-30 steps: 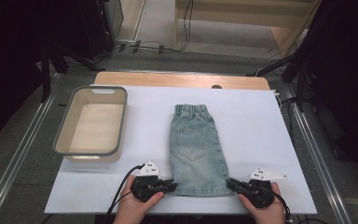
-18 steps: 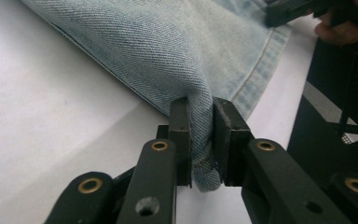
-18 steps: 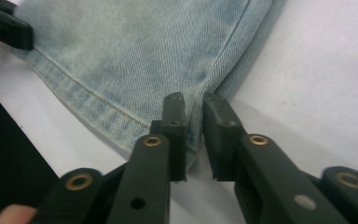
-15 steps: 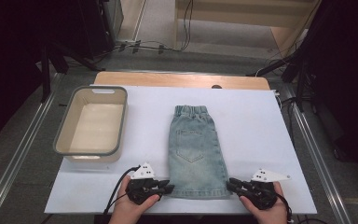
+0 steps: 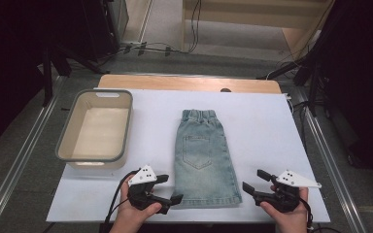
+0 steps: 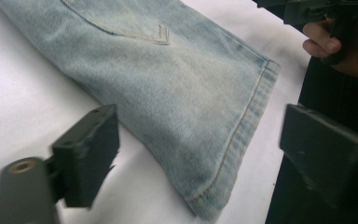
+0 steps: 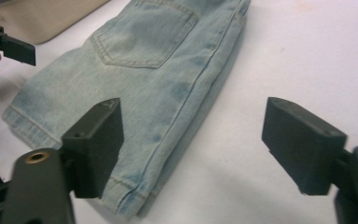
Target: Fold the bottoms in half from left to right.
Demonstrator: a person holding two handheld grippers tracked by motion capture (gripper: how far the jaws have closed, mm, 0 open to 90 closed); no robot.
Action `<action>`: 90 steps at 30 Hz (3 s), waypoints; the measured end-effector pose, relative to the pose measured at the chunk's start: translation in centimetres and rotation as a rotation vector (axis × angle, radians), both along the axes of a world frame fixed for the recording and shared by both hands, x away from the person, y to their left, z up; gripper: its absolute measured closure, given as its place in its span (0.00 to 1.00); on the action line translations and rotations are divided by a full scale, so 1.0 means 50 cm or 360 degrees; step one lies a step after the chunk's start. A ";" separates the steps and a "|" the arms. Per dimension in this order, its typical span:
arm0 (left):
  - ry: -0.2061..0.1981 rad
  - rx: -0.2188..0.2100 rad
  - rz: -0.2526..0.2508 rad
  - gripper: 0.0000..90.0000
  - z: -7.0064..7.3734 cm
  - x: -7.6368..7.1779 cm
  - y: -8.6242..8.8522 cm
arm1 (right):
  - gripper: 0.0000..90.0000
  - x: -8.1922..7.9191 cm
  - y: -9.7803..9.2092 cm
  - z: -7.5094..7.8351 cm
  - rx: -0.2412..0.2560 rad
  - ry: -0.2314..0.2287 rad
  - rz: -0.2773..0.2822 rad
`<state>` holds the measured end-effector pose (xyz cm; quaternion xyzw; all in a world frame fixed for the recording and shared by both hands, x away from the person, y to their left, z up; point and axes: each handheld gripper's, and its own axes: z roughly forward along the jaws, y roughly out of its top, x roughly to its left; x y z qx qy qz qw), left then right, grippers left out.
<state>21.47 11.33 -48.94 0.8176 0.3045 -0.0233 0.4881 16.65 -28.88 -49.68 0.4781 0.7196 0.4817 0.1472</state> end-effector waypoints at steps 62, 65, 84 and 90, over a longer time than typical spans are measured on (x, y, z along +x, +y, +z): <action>-0.0203 -0.0062 0.0048 0.00 0.137 0.240 -0.079 | 0.00 0.000 -0.065 -0.006 -0.0006 -0.0116 -0.0056; -0.0187 -0.0073 0.0039 0.00 0.138 0.253 -0.085 | 0.00 0.000 -0.066 -0.007 0.0004 -0.0110 -0.0051; -0.0180 -0.0063 0.0024 0.00 0.154 0.323 -0.143 | 0.00 -0.001 -0.068 -0.006 0.0036 -0.0120 -0.0037; -0.0172 -0.0046 0.0026 0.00 0.155 0.347 -0.161 | 0.00 0.000 -0.069 -0.005 0.0045 -0.0121 -0.0037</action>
